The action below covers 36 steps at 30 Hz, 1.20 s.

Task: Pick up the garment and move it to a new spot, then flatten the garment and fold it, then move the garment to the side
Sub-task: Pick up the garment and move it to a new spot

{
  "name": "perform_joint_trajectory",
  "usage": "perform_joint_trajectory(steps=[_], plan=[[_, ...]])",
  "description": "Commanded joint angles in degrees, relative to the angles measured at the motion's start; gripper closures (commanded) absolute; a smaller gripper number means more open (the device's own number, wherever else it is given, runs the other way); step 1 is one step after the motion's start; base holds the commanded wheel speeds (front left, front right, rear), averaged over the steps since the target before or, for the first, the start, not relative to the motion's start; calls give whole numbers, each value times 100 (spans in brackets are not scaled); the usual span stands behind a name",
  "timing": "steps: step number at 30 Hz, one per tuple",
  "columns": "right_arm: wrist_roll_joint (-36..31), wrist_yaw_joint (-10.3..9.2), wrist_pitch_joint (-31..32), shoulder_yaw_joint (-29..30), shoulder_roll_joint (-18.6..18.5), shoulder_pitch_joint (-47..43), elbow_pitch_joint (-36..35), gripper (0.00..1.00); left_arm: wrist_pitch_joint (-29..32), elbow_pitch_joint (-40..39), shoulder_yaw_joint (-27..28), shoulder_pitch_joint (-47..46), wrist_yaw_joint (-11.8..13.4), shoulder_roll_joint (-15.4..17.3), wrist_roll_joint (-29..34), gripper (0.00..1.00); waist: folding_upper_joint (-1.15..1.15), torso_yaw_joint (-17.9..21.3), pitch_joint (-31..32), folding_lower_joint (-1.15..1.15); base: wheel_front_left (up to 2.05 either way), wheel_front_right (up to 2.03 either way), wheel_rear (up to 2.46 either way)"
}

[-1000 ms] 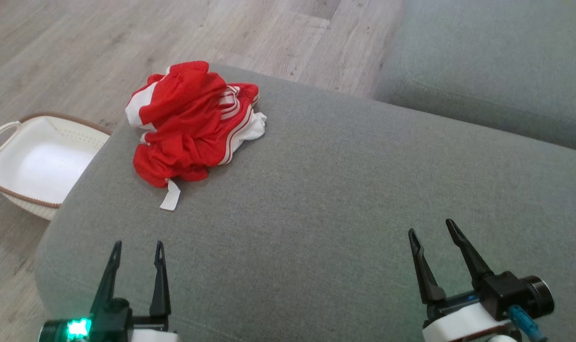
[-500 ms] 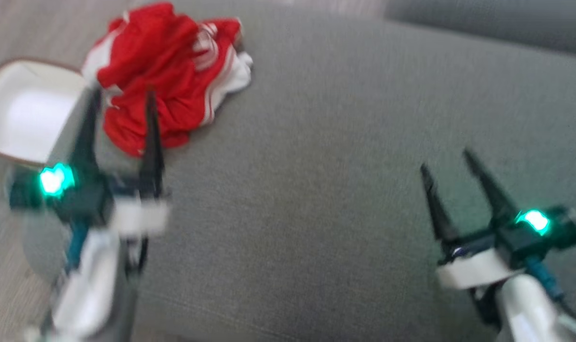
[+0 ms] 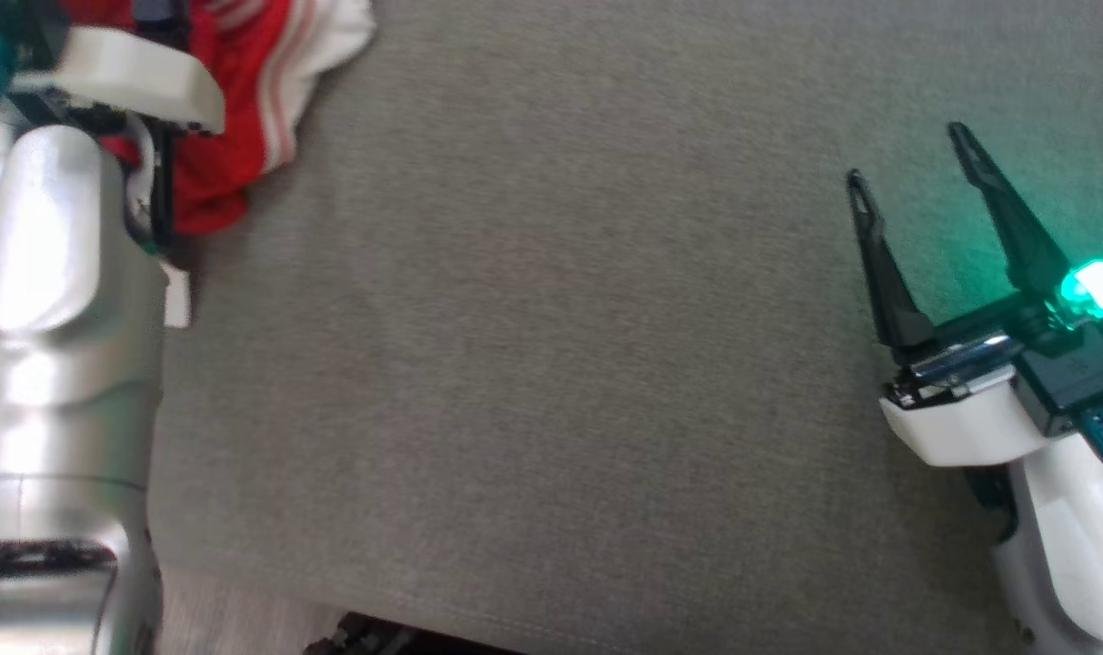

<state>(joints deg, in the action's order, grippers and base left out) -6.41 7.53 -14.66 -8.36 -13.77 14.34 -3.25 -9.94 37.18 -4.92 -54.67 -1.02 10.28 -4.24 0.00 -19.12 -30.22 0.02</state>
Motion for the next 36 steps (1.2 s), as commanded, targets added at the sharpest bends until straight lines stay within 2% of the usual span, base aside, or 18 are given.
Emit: perform_joint_trajectory(steps=[1, 4, 7, 8, 9, 10, 18, 24, 30, 36], plan=[[52, -4, -34, -206, -63, 62, -225, 0, 242, 224, 193, -141, 0, 363, -41, 0, 0, 249, -272, -2, 0, 0, 0], [89, -4, -34, -275, -84, 177, -270, 0, 819, 996, 136, -355, 41, 496, 30, 0, 0, 376, -406, -2, 0, 0, 0], [101, -4, -34, -244, -21, 239, -303, 0, 1073, 1519, 83, -485, 70, 582, 76, 0, 0, 476, -435, -2, 0, 0, 0], [104, -4, -34, -231, 1, 238, -302, 0, 1070, 1638, 70, -518, 73, 599, 81, 45, 0, 499, -417, -2, 0, 0, 0], [108, -4, -34, -224, 19, 229, -295, 0, 997, 1720, 44, -548, 101, 628, 113, 82, 0, 523, -393, -2, 0, 0, 0], [112, -4, -34, -222, 39, 219, -283, 0, 909, 1780, 9, -564, 134, 651, 152, 100, 0, 552, -359, -2, 0, 0, 0], [195, -4, -34, -188, 468, 128, -89, 0, 81, 1898, -75, -568, 240, 948, 244, 100, 0, 925, 292, -2, 0, 0, 0], [251, -4, -34, -126, 767, -82, 33, 0, -174, 1397, -212, -531, 211, 1147, 341, 100, 0, 1258, 980, -2, 0, 0, 0], [305, -4, -34, 1, 984, -394, 93, 0, -12, 380, -448, -423, 20, 1159, 403, 100, 0, 1589, 1590, -2, 0, 0, 0], [374, -4, -34, 67, 1073, -681, 140, 0, 458, -849, -723, -246, -342, 992, 233, 100, 0, 2031, 2079, -2, 0, 0, 0]])
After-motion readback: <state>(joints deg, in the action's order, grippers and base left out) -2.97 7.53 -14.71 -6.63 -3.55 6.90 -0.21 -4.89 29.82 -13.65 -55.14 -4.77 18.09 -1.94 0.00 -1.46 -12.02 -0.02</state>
